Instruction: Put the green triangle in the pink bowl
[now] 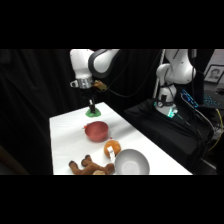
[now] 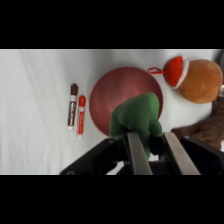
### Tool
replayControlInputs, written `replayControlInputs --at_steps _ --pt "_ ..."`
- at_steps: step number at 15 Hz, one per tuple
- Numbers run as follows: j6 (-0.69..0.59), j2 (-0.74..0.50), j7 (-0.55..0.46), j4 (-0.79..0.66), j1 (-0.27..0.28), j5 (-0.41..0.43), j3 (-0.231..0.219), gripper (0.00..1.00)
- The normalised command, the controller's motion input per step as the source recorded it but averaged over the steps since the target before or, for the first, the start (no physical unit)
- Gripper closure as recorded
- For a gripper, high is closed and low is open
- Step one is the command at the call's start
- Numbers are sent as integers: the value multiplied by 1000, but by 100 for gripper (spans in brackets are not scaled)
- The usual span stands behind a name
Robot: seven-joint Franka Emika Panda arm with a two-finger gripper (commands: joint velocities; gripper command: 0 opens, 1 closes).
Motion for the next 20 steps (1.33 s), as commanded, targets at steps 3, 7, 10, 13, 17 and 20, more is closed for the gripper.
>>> replayControlInputs --at_steps 3,7,10,13,17,20 --pt "-51 214 -51 250 -76 160 90 93" --pt "-16 219 -73 229 -104 170 96 93" --pt "-5 192 -87 197 -123 150 92 93" --pt "13 151 -95 156 -114 146 103 93" --pt "61 154 -88 146 -90 151 111 93" --pt "85 174 -85 161 -96 150 102 93"
